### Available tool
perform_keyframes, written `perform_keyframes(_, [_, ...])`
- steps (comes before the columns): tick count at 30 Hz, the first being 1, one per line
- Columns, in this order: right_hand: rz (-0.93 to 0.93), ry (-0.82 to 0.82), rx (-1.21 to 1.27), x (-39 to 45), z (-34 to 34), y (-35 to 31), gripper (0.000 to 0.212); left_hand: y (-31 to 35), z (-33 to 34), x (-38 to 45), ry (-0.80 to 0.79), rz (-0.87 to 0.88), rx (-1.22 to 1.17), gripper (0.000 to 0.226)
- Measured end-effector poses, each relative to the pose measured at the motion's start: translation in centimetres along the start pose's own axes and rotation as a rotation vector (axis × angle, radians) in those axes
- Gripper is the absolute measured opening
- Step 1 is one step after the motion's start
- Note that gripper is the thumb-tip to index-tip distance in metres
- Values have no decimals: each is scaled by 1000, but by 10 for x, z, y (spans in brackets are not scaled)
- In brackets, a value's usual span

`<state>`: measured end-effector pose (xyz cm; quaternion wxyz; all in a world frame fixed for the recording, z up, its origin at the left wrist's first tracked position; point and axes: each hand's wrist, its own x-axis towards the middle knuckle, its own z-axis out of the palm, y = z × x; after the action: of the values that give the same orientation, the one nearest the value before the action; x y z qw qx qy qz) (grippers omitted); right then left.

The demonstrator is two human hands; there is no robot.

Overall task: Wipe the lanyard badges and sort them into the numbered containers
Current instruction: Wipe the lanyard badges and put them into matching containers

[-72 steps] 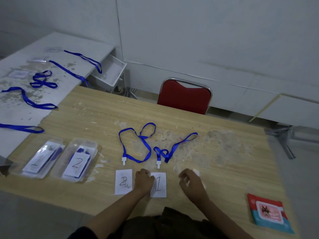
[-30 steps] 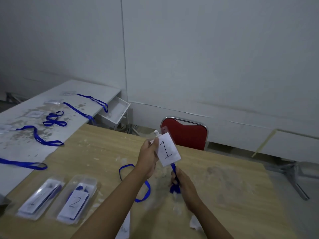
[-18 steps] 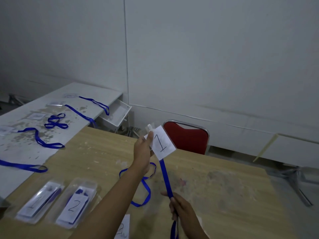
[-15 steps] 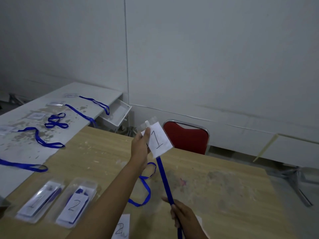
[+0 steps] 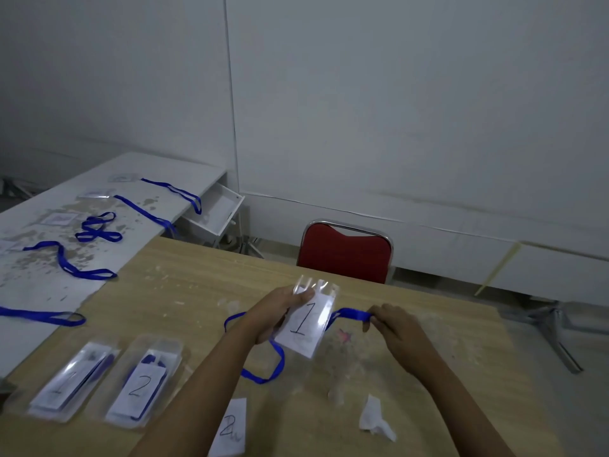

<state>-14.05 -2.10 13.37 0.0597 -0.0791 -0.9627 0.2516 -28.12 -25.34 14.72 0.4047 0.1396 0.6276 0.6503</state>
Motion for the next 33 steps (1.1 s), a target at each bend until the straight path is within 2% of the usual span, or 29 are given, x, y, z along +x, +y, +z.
perform_keyframes(5, [-109, 144, -124, 25, -36, -10, 25, -2, 11, -3, -135, -44, -9, 49])
perform_keyframes(11, [-96, 142, -153, 42, -45, -6, 25, -6, 21, -8, -148, -4, 67, 52])
perform_keyframes(14, [-102, 152, -146, 46, -44, -2, 26, -9, 23, -9, -79, 63, 258, 34])
perform_keyframes(16, [-119, 161, -150, 48, -43, -3, 24, -9, 24, -10, -92, 52, 347, 25])
perform_keyframes(19, [-146, 156, -181, 54, -40, -6, 19, -7, 30, -11, -149, -43, 340, 22])
perform_keyframes(22, [-171, 150, -171, 58, -37, -10, 21, -9, 36, -12, -178, -34, 309, 15])
perform_keyframes(24, [-175, 140, -123, 60, -36, -12, 26, -10, 38, -13, -194, -13, 251, 11])
perform_keyframes(26, [-152, 129, 30, 61, -32, -12, 31, -10, 40, -13, -194, -4, 160, 11])
perform_keyframes(30, [-24, 134, 384, 56, -12, -12, 34, -5, 40, -14, -150, 36, -68, 20])
perform_keyframes(33, [96, 104, 500, 51, 7, -12, 30, 0, 38, -14, -97, 58, -178, 28])
